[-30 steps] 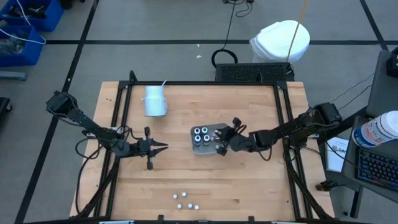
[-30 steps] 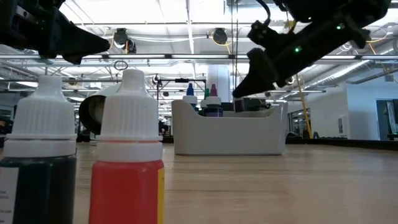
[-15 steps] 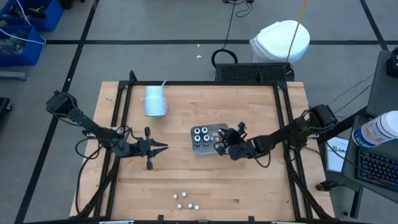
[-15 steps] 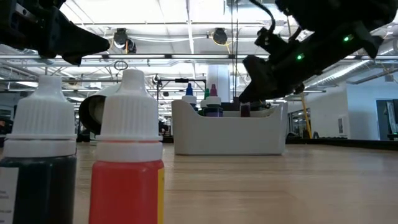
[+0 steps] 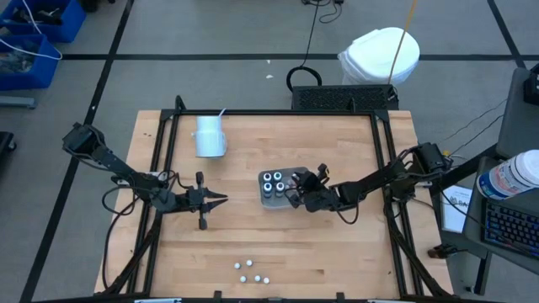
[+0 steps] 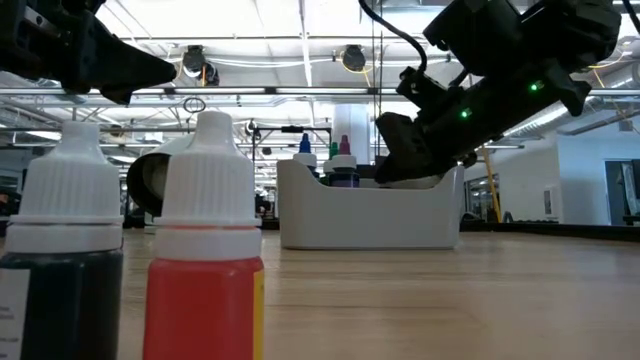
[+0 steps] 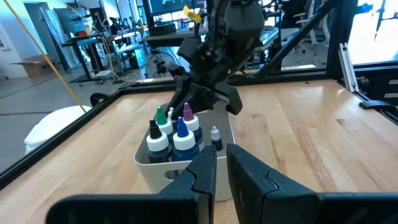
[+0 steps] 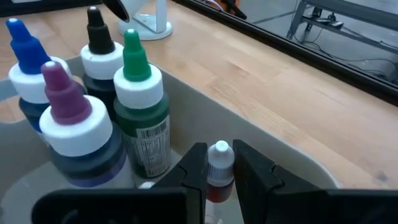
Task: Pick & Place food coloring
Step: Put the small red food coloring bottle into the white container
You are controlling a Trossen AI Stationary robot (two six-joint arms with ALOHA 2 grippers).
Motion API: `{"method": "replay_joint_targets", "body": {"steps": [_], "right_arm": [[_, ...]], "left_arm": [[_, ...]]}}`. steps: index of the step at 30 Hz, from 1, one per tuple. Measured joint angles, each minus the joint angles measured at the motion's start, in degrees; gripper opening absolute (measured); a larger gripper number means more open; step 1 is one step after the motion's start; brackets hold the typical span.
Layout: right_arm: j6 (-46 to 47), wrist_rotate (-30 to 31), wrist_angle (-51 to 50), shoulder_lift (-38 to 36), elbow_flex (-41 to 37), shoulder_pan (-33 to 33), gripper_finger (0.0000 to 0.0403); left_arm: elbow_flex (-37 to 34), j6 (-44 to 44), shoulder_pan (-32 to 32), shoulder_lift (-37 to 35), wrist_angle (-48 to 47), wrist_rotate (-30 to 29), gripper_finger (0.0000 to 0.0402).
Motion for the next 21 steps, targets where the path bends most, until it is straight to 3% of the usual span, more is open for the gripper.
{"method": "replay_joint_targets", "body": {"steps": [21], "right_arm": [[-0.1,-2.0,-0.2,0.0,-0.1,0.0,0.0088]], "left_arm": [[0.0,-0.3,0.0,0.0,0.0,0.0,0.0047]]}}
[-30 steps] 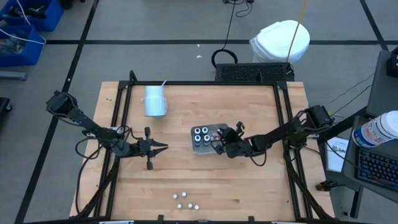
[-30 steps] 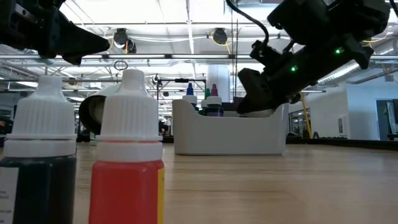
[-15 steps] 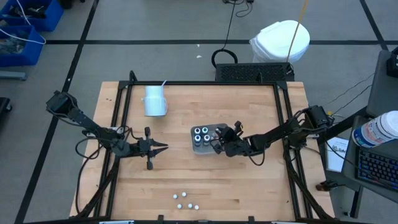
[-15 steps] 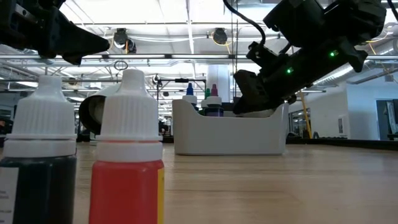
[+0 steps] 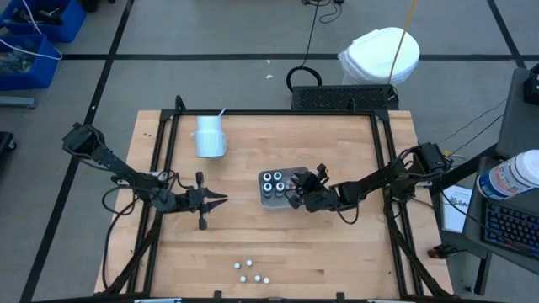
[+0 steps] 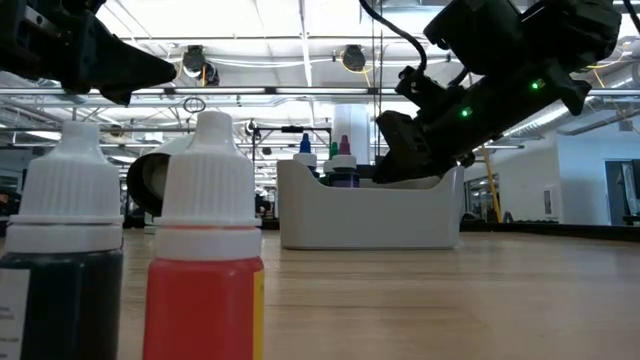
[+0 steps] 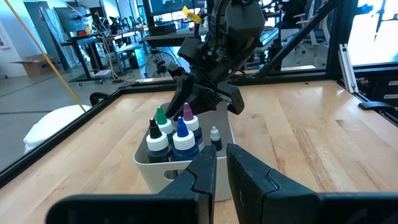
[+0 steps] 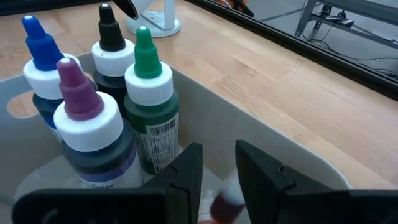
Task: Pick & Place food coloring
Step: Put the small red food coloring bottle into the white container, then put the small green food coloring bottle into the white container
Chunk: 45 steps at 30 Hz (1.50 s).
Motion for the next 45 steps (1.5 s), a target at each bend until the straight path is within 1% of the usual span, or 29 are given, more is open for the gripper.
{"method": "replay_joint_targets", "body": {"steps": [5,8,12,14,17,19,21,22,24,27,29,31,33,36,40,45], "right_arm": [[-1.0,-0.2,0.0,-0.1,-0.1,0.0,0.0090],[-3.2,-1.5,-0.8,-1.9,-0.2,0.0,0.0090],[-9.2,-1.5,-1.0,-8.0,-0.4,0.6,0.0090],[-14.0,-1.8,-0.8,-11.8,-0.3,1.9,0.0088],[-22.0,-7.3,-0.9,-17.4,-0.3,4.9,0.0069],[-26.1,-10.7,-0.4,-21.1,-0.9,7.1,0.0043],[-28.7,-13.0,-0.5,-24.5,-2.8,9.0,0.0014],[-30.0,-14.9,-0.5,-26.1,-4.2,9.9,0.0007],[-31.6,-19.4,1.4,-29.2,-7.8,11.2,0.0009],[-32.9,-25.3,10.5,-33.4,-15.0,12.2,0.0006],[-34.3,-28.3,17.7,-35.9,-20.1,12.1,0.0002],[-35.3,-29.2,23.2,-38.5,-24.7,11.9,0.0002],[-35.7,-28.5,25.9,-41.5,-27.9,11.1,0.0001],[-35.7,-28.5,25.3,-47.2,-31.3,10.0,0.0001],[-35.8,-28.7,23.3,-54.4,-34.1,9.0,0.0000],[-36.6,-28.8,15.1,-63.2,-34.7,9.0,0.0000]], "left_arm": [[0.0,-0.1,0.0,0.0,0.0,0.0,0.0047],[0.0,-0.2,0.0,0.0,0.0,0.0,0.0047],[0.0,-0.2,0.0,0.0,0.0,0.0,0.0047],[0.0,-0.2,0.0,0.0,0.0,0.0,0.0047],[0.0,-0.2,0.0,0.0,0.0,0.0,0.0047],[0.0,-0.2,0.0,0.0,0.0,0.0,0.0047],[0.0,-0.8,0.0,0.0,0.0,0.0,0.0047],[0.0,-1.0,0.0,0.0,0.0,0.0,0.0047],[0.0,-1.3,0.0,0.0,0.0,0.0,0.0047],[0.0,-3.7,0.0,0.0,-1.5,-0.3,0.0047],[0.0,-6.0,0.0,0.0,-3.3,-1.7,0.0047],[0.0,-7.8,0.1,0.0,-4.7,-2.3,0.0047],[0.0,-9.3,0.1,0.0,-4.8,-2.0,0.0047],[0.0,-10.1,0.1,0.0,-4.7,-0.6,0.0047],[0.0,-11.2,0.1,0.3,-4.7,-0.5,0.0047],[0.0,-13.9,0.1,0.5,-4.4,-0.8,0.0047]]}}
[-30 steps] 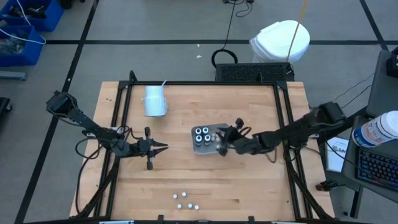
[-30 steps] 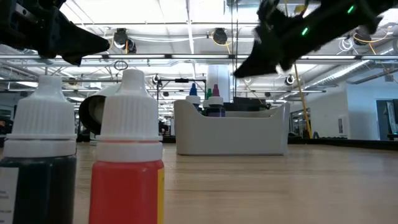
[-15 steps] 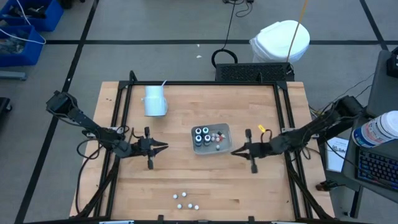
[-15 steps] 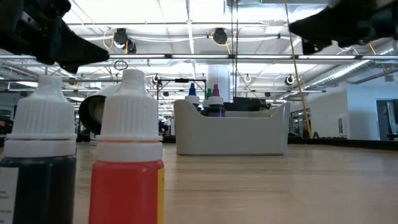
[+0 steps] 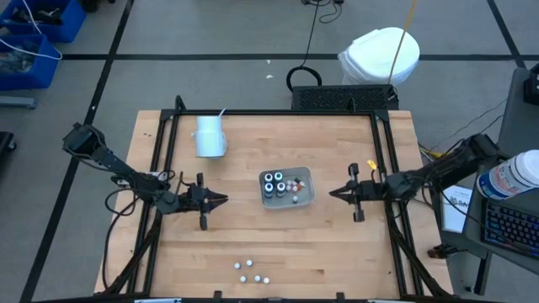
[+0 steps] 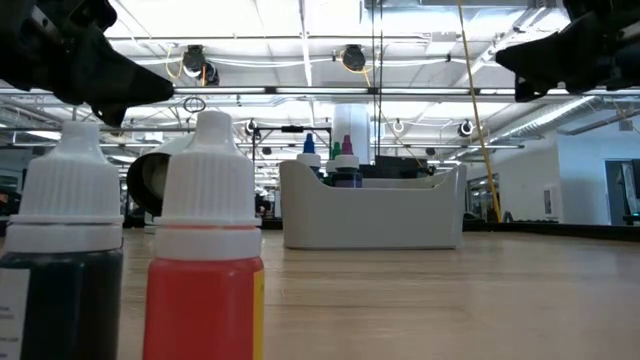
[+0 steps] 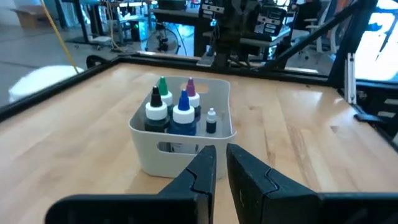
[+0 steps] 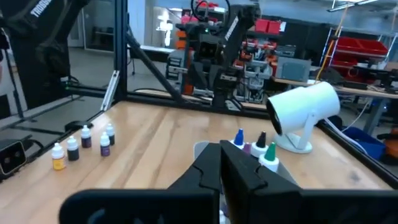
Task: Pick & Place food coloring
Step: Put the small green food coloring bottle into the white container
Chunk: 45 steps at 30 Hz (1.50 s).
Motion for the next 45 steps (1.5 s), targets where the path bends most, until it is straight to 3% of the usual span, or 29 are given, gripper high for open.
{"method": "replay_joint_targets", "body": {"steps": [7,10,15,22,27,30,33,39,45], "right_arm": [[0.3,-4.5,-5.1,-7.6,0.0,0.0,0.0000],[0.3,-4.5,-5.2,-8.2,0.0,0.1,0.0000],[0.2,-4.4,-5.3,-8.2,0.0,0.1,0.0000],[0.8,-4.3,-4.4,-8.2,0.0,0.1,0.0000],[2.6,-4.3,-4.7,-8.1,0.0,0.1,0.0000],[3.6,-4.3,-4.8,-7.9,0.0,0.1,0.0000],[3.8,-4.3,-4.8,-7.9,0.0,0.1,0.0000],[3.8,-4.3,-4.4,-7.9,0.0,0.1,0.0000],[2.9,-4.3,-4.4,-7.9,0.0,0.1,0.0000]], "left_arm": [[0.5,-7.5,-0.6,0.0,-0.1,8.3,0.0047],[3.9,-9.7,-3.2,0.5,-2.4,8.6,0.0046],[17.8,-13.0,-9.5,6.7,-17.9,6.3,0.0046],[42.6,-17.3,-15.7,25.9,-41.2,5.9,0.0046],[58.5,-27.9,-16.1,40.6,-56.1,15.7,0.0047],[67.7,-29.0,-16.3,48.1,-63.8,25.2,0.0047],[75.9,-28.2,-16.3,53.5,-72.7,28.9,0.0047],[84.9,-26.9,-15.2,56.2,-80.2,27.8,0.0061],[87.2,-27.9,-13.8,56.1,-88.9,27.0,0.0140]]}}
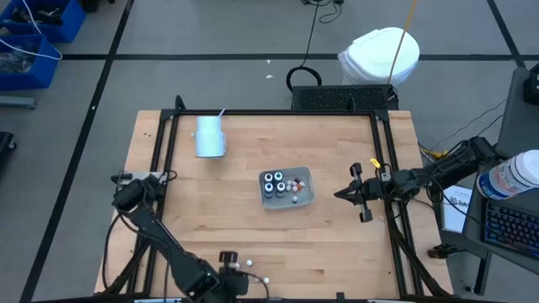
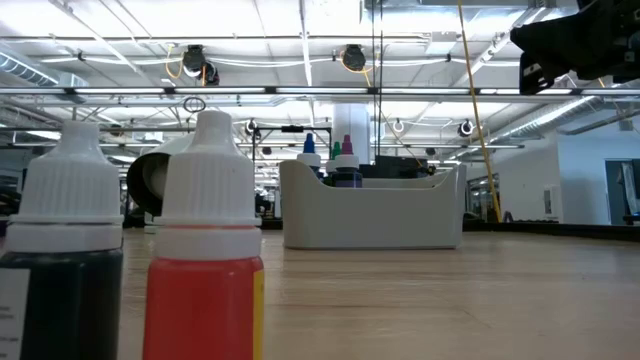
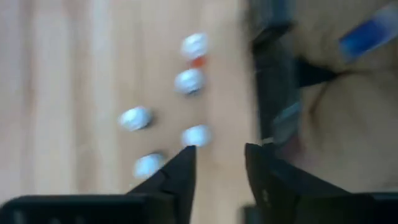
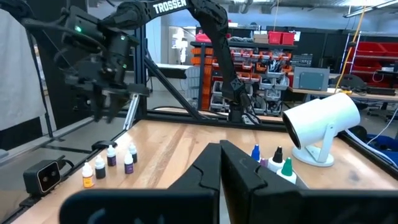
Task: Pick & Place food coloring
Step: Put the small green food coloring bottle into the white container
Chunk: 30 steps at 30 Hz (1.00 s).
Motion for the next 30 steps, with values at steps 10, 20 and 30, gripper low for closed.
{"method": "replay_joint_targets", "body": {"steps": [10,20,30], "right_arm": [[-0.7,0.0,0.0,0.0,0.0,0.0,0.0000],[-0.6,0.0,0.0,0.0,0.0,0.0,0.0000],[-0.7,0.0,0.0,0.0,0.0,0.0,0.0000]], "left_arm": [[-5.1,7.0,3.0,0.1,0.1,2.8,0.0208],[-10.2,5.2,4.4,0.1,0.6,4.9,0.0192],[-10.8,5.4,4.8,0.1,1.2,4.5,0.0188]]}}
